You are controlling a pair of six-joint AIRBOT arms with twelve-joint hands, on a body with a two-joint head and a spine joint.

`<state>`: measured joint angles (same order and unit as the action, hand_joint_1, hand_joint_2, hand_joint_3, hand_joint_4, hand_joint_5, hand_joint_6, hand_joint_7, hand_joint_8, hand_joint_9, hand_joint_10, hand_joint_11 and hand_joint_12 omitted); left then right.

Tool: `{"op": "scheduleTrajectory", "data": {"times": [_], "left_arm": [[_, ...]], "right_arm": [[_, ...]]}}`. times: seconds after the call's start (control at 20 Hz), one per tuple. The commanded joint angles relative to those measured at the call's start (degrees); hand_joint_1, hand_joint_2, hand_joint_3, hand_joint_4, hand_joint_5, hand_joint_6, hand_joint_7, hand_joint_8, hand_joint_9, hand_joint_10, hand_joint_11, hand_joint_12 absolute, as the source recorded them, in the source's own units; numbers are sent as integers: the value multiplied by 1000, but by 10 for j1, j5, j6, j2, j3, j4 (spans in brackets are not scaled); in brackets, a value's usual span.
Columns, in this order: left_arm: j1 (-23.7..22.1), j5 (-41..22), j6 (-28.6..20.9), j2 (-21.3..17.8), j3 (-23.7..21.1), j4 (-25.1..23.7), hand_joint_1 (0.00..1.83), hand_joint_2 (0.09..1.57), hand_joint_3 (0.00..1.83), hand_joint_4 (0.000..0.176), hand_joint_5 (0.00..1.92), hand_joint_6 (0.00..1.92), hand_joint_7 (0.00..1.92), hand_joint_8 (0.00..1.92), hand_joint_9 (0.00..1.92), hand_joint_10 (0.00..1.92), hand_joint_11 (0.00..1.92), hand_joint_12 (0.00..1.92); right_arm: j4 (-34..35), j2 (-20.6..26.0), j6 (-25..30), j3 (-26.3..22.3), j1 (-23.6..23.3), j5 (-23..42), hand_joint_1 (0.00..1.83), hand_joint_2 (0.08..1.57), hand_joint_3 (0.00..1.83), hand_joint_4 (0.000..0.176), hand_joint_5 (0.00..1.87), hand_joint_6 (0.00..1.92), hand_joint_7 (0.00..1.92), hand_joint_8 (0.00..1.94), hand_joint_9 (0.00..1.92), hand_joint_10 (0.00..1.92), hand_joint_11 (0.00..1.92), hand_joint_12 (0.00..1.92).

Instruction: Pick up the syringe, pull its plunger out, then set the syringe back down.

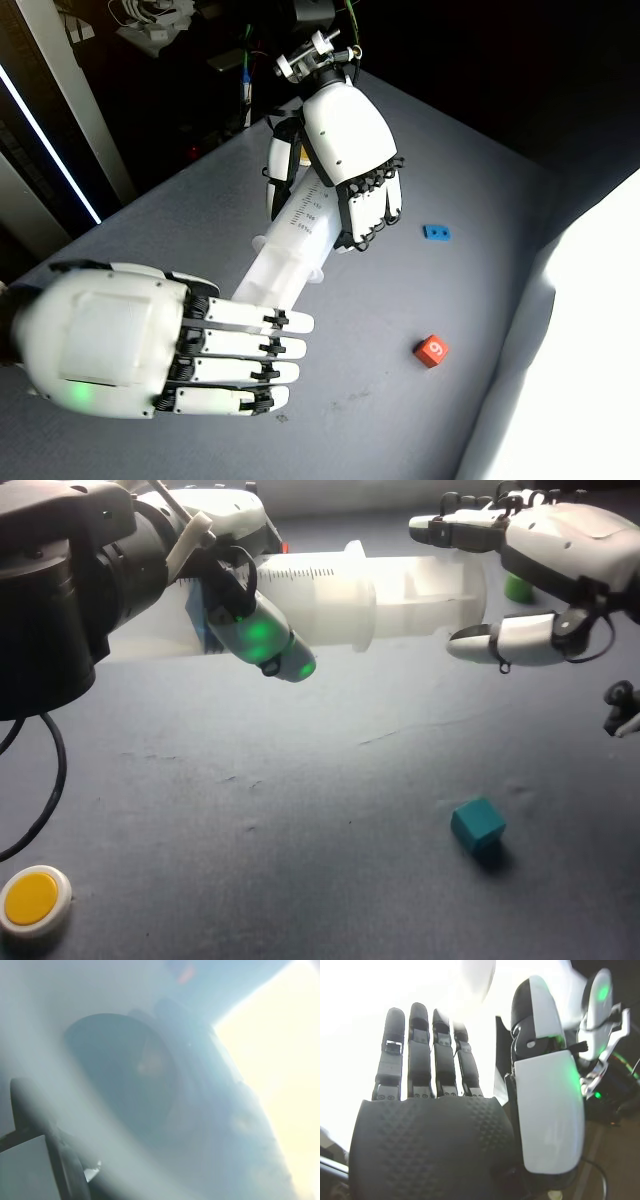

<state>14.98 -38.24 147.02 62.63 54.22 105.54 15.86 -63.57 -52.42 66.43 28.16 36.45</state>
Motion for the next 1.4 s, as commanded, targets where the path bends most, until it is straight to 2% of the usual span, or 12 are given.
{"op": "scheduleTrajectory", "data": {"times": [0.0,0.25,0.35,0.45,0.55,0.6,0.65,0.75,0.85,1.0,1.15,1.35], "left_arm": [[-13,5,-2,0,0,-35,1157,1255,2,0,655,1369,800,1425,669,1226,449,1506],[-15,3,-3,0,0,-35,1142,1273,0,0,613,1451,783,1420,650,1206,452,1452],[-17,1,-3,0,0,-35,1154,1267,0,0,623,1412,795,1435,654,1243,441,1477],[-18,1,-3,0,0,-34,1166,1254,0,0,657,1340,809,1447,665,1287,461,1501],[-19,0,-3,0,0,-33,1153,1279,1,0,616,1386,768,1516,611,1324,402,1565],[-19,0,-3,0,0,-33,1160,1282,0,0,630,1341,750,1575,601,1384,395,1598],[-19,0,-3,0,-1,-32,1166,1285,0,0,635,1315,740,1609,583,1436,387,1642],[-19,-1,-3,0,-1,-32,1175,1272,0,0,666,1274,753,1595,593,1497,396,1693],[-20,-2,-3,0,-1,-32,1158,1268,0,0,660,1323,764,1529,607,1396,386,1643],[-20,-5,-3,0,-1,-32,1169,1276,0,0,651,1302,756,1577,598,1453,389,1677],[-21,-5,-3,0,-1,-32,1162,1268,0,0,656,1319,773,1525,626,1377,418,1609],[-21,-5,-3,0,0,-32,1172,1267,0,0,657,1303,775,1543,622,1406,391,1643]], "right_arm": [[-6,-2,2,7,-5,78,1050,1066,9,0,257,9,322,0,318,52,0,773],[-6,-15,2,16,-5,82,1093,1072,5,0,327,32,369,21,366,81,0,905],[-6,-13,2,16,-5,83,1126,1109,10,0,411,82,403,35,392,109,0,1055],[-6,-12,6,15,-5,83,1183,1131,0,0,411,235,465,97,330,448,0,1226],[-6,-10,9,14,-5,82,1200,1153,3,0,525,269,601,258,389,787,171,1292],[-6,-9,9,12,-5,82,1307,1221,3,0,647,1043,711,1173,636,1388,365,1330],[-6,-7,11,9,-5,82,1329,1232,0,0,736,1161,717,1377,661,1525,419,1369],[-6,-1,11,3,-5,82,1350,1188,0,0,894,1004,789,1317,719,1466,509,1333],[-5,7,12,-4,-4,81,1353,1186,0,0,834,1102,811,1293,764,1421,569,1280],[9,25,12,-17,-1,72,1359,1170,0,0,846,1079,859,1223,796,1370,620,1243],[17,50,12,-35,1,67,1365,1153,0,0,849,1055,910,1143,838,1324,670,1242],[19,98,12,-75,3,67,1368,1143,0,0,903,954,916,1154,835,1321,664,1261]]}}
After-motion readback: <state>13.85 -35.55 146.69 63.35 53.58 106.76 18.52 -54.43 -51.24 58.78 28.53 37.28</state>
